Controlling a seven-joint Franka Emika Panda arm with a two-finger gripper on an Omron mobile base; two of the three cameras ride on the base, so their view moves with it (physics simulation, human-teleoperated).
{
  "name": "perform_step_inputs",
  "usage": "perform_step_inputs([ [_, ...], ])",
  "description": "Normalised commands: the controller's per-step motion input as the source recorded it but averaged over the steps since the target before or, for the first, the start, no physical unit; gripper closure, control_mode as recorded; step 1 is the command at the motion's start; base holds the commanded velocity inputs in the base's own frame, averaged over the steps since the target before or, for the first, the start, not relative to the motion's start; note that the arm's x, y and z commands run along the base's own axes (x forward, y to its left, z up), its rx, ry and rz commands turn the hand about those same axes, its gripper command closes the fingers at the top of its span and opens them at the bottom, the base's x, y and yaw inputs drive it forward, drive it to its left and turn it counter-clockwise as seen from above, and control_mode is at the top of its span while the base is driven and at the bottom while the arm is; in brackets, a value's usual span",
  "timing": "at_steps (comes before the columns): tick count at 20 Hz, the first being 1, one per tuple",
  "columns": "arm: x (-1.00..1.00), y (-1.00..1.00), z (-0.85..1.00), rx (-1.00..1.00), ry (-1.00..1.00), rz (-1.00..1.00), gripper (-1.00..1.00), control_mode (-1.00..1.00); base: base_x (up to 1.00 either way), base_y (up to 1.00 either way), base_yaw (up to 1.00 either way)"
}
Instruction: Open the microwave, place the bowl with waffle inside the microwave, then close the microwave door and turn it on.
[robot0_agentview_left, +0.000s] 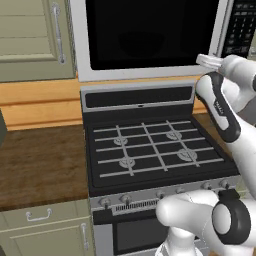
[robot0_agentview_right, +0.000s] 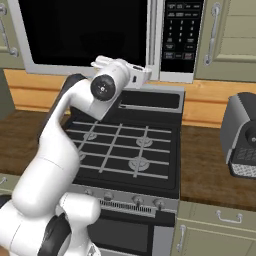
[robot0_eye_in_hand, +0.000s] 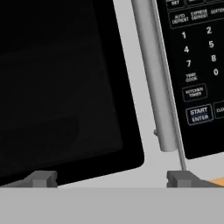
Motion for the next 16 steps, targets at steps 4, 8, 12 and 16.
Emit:
perform_step_inputs([
  [4, -0.12, -0.68, 0.06, -0.17, 0.09, 0.00, -1.00, -1.00, 0.00, 0.00, 0.00],
  [8, 0.00, -0.64, 0.00, -0.20, 0.04, -0.01, -1.00, -1.00, 0.00, 0.00, 0.00],
  [12, 0.02, -0.50, 0.00, -0.18, -0.02, 0.00, -1.00, -1.00, 0.00, 0.00, 0.00],
  [16, 0.29, -0.57, -0.08, -0.02, 0.00, 0.00, -1.00, -1.00, 0.00, 0.00, 0.00],
])
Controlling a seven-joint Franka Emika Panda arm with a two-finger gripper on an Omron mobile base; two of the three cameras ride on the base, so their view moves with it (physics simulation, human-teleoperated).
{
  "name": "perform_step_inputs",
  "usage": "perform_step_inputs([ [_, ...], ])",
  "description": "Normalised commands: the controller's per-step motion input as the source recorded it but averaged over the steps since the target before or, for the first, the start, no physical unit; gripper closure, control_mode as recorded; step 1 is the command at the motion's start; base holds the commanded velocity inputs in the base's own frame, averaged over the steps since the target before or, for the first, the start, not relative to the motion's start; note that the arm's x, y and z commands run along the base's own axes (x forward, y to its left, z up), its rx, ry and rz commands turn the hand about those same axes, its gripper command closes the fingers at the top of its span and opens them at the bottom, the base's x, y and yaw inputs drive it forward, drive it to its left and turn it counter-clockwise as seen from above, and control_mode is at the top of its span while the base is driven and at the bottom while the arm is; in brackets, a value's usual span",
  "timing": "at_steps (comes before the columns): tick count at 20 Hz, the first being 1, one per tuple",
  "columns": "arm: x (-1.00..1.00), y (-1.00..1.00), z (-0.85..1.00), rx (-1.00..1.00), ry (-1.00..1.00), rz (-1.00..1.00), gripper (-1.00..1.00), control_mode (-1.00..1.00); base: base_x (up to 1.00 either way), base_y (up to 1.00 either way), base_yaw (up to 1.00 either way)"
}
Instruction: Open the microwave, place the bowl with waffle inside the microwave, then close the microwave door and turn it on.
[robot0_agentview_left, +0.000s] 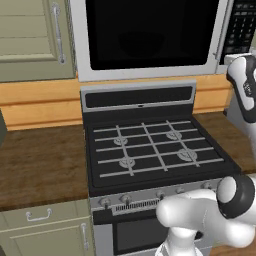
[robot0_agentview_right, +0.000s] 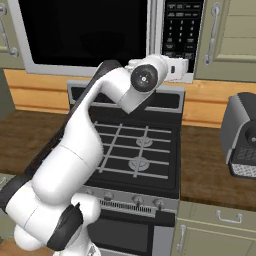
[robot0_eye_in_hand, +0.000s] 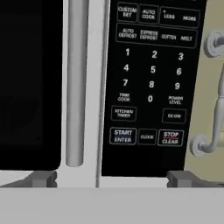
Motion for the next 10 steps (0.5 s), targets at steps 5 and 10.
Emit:
perform_step_inputs([
  [5, 0.32, -0.52, -0.14, 0.01, 0.00, 0.00, -1.00, -1.00, 0.00, 0.00, 0.00],
  [10, 0.34, -0.26, -0.03, 0.02, 0.00, 0.00, -1.00, -1.00, 0.00, 0.00, 0.00],
])
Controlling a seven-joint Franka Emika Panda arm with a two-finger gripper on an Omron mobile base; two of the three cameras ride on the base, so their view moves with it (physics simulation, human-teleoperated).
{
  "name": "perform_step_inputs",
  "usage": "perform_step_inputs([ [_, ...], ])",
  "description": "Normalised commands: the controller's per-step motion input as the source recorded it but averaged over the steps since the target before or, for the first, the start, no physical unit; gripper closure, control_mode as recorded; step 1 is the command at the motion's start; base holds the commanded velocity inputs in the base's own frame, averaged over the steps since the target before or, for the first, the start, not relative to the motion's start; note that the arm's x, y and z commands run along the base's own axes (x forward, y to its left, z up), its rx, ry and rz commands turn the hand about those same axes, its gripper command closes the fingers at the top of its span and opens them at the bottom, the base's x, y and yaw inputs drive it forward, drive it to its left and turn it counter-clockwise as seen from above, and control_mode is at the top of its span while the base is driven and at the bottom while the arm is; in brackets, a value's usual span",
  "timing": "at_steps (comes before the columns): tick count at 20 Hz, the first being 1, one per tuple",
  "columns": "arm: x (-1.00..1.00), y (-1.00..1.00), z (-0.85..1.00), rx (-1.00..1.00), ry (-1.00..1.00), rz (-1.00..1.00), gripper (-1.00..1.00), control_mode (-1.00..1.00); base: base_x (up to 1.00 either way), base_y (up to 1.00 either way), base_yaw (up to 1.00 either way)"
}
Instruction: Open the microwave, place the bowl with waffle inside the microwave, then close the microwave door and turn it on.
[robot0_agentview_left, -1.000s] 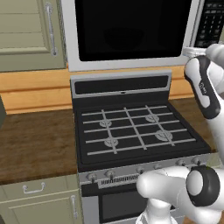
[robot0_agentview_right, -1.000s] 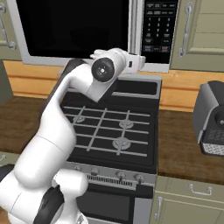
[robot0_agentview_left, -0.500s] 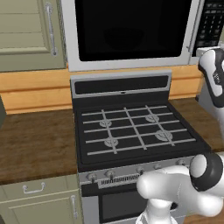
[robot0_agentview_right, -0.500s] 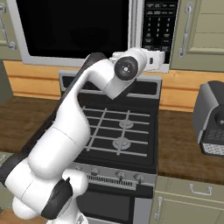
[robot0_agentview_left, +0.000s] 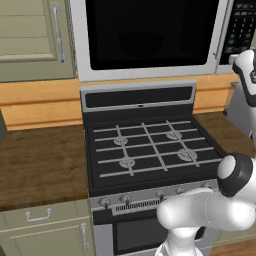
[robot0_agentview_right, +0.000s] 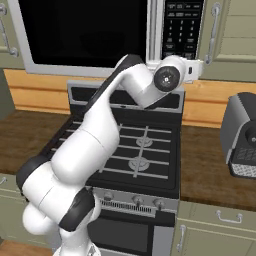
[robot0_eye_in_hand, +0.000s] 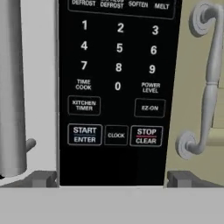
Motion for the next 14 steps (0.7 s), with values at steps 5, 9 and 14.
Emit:
perform_step_inputs([
  [5, 0.35, -0.07, 0.00, 0.01, 0.00, -0.01, -1.00, -1.00, 0.00, 0.00, 0.00],
  [9, 0.36, 0.00, 0.00, 0.02, 0.00, 0.00, -1.00, -1.00, 0.00, 0.00, 0.00],
  [14, 0.28, -0.06, 0.00, 0.03, 0.00, 0.00, -1.00, -1.00, 0.00, 0.00, 0.00],
])
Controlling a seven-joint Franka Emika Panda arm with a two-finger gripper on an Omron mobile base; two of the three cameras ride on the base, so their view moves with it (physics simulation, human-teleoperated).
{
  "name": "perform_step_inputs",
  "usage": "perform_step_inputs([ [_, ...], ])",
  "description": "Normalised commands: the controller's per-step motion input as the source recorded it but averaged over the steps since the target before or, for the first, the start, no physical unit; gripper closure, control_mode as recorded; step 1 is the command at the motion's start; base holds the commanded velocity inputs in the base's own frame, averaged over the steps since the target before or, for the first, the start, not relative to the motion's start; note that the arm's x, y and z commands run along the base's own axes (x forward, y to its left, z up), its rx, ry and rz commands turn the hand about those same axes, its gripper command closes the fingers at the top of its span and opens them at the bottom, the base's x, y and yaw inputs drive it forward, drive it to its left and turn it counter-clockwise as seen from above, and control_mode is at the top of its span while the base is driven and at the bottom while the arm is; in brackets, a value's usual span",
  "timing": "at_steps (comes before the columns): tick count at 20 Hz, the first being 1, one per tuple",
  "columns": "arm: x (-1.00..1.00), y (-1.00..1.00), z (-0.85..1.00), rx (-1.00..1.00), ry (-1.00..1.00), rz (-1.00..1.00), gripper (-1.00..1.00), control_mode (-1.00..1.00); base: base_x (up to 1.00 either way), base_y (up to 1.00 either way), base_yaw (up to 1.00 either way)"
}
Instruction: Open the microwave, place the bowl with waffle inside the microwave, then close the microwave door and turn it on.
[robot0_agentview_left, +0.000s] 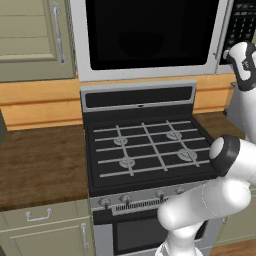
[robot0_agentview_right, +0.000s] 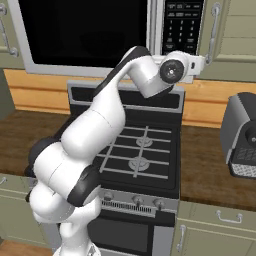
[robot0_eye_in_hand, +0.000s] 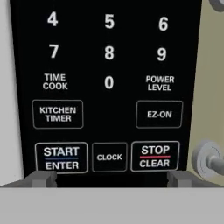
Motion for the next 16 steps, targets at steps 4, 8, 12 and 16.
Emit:
perform_step_inputs([
  [4, 0.17, -0.15, 0.00, 0.05, 0.00, 0.00, -1.00, -1.00, 0.00, 0.00, 0.00],
  [8, 0.09, -0.03, 0.01, 0.03, 0.00, 0.00, -1.00, -1.00, 0.00, 0.00, 0.00],
  [12, 0.11, 0.00, 0.00, 0.00, 0.00, 0.00, -1.00, -1.00, 0.00, 0.00, 0.00],
  [16, 0.21, -0.03, 0.02, 0.01, 0.00, 0.00, -1.00, -1.00, 0.00, 0.00, 0.00],
])
